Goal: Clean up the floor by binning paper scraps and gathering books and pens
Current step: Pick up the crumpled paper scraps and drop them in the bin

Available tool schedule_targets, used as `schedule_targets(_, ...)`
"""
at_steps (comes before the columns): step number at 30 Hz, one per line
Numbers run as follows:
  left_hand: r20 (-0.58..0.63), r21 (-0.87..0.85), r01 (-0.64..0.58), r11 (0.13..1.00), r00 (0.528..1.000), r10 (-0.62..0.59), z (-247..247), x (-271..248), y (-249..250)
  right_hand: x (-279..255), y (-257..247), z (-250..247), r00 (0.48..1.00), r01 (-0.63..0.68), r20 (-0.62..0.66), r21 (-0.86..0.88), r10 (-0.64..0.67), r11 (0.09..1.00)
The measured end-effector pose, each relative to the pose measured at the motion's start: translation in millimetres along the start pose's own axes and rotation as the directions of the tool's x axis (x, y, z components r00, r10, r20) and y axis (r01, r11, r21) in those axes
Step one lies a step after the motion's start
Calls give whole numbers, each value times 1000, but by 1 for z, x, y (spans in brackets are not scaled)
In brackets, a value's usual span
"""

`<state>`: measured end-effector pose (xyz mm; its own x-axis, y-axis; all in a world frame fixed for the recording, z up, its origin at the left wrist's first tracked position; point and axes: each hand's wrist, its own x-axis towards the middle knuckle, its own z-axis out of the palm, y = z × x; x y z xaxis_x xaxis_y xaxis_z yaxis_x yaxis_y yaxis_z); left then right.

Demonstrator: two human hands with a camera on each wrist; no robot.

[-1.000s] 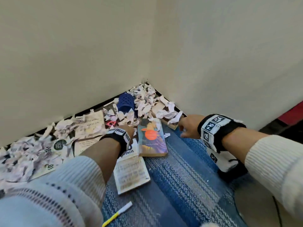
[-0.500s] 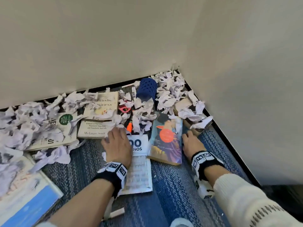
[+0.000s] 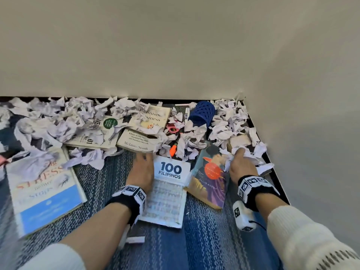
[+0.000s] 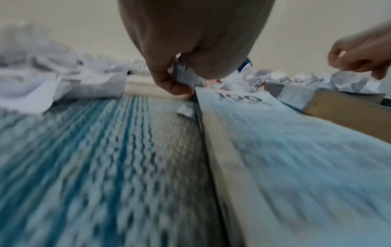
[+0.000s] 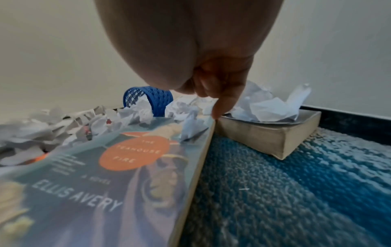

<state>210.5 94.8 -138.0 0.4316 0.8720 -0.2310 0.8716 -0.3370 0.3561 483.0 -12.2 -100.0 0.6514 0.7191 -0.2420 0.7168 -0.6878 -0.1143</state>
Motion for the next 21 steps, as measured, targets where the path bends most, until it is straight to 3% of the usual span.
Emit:
schedule_targets(4,-154,-6,-113,994,982,111,-30,33,15,12,-6,16,1000,-24,-13,33,24,999)
schedule_targets(7,-249,41,-86,995,964,94,-36,55,30,13,-8,30,1000,-6,30,0,6,1000)
schedule_targets(10,-196,143,-25,989,979,53,-30,70,43,7,-8,35,993,100,66,-84,-95,991)
schedule_targets(12,-151,213,-7,977,988,40,-22,83,47,4,-10,33,984,177,20,-93,-176,980)
schedule_targets(16,-35,285,-83,955,995,97,3,97,54,9,-25,28,973,229,-46,97,-225,969)
schedule_targets(19,14,203,-159,966,987,159,20,96,56,24,-41,24,962,269,-4,161,-272,950)
schedule_targets(21,-48,59,-146,988,988,149,27,95,55,33,-55,24,951,308,-15,121,-309,944)
